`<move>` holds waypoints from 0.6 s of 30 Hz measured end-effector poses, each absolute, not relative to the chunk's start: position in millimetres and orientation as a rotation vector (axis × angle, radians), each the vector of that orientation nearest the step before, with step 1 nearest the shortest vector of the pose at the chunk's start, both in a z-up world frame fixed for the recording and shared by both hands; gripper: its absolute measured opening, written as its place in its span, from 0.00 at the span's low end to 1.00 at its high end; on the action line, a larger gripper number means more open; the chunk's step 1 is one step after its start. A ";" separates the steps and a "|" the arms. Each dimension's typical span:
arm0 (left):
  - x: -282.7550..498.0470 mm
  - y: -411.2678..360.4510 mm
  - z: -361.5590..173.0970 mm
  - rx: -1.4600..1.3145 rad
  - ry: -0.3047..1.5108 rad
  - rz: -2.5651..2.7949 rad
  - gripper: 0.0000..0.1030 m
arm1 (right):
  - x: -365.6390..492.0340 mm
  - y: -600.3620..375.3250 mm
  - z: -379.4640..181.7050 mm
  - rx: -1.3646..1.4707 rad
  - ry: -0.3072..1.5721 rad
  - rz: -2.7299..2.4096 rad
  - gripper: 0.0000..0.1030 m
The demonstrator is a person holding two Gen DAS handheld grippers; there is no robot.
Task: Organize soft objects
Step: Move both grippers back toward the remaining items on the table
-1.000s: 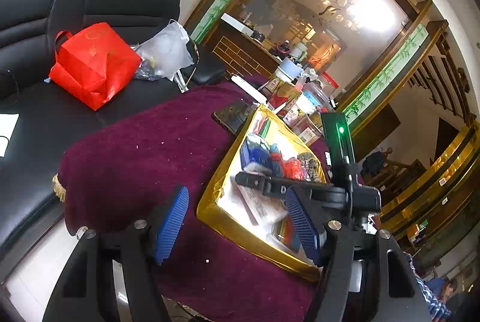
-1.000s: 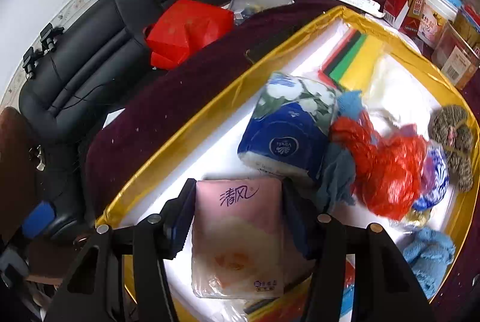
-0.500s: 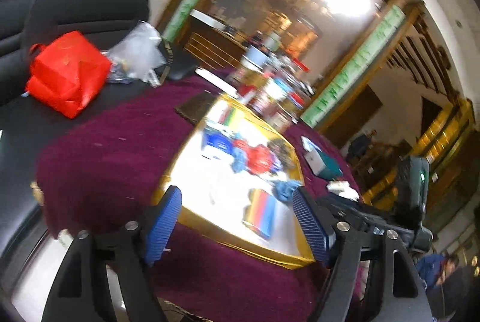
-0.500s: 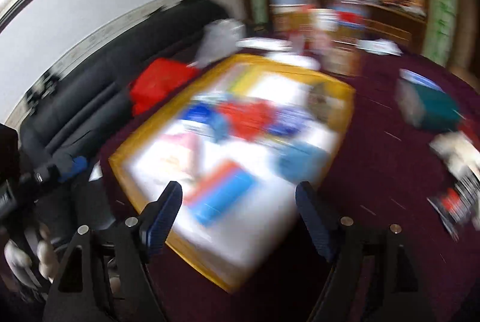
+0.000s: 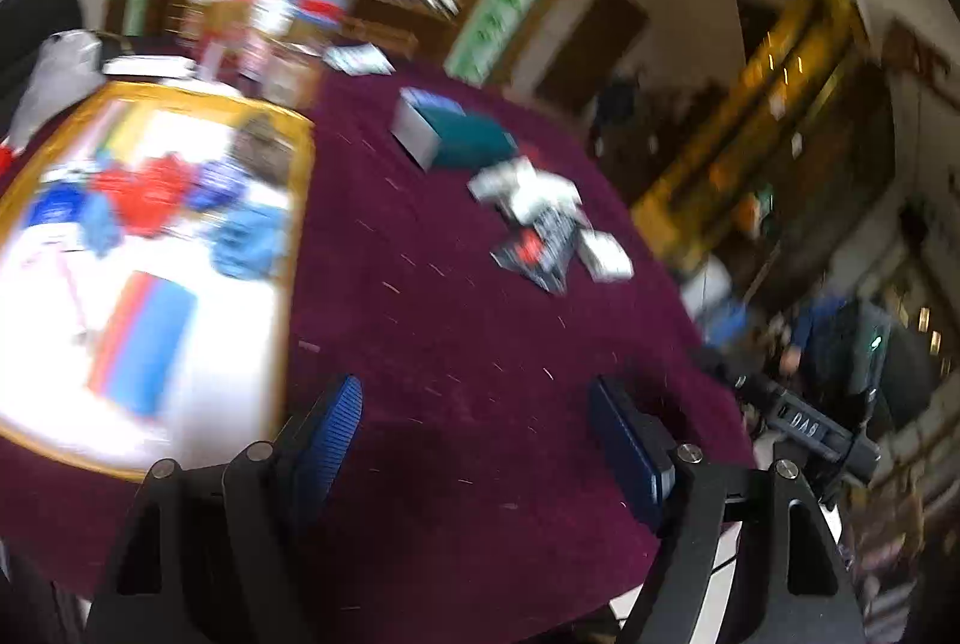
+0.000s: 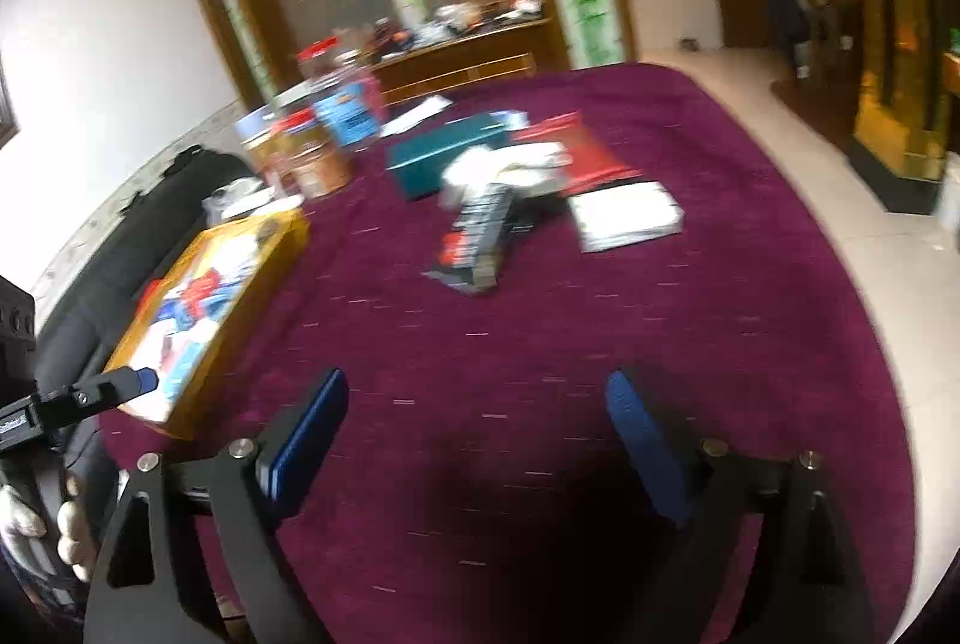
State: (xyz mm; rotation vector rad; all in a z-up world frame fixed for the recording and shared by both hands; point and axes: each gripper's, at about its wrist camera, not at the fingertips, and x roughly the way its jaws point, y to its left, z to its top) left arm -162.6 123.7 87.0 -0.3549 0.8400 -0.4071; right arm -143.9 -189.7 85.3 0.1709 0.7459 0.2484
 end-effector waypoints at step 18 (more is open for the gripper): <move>-111.1 24.9 20.4 -0.196 1.077 -0.373 0.81 | -132.6 -276.1 103.6 0.222 0.601 0.182 0.97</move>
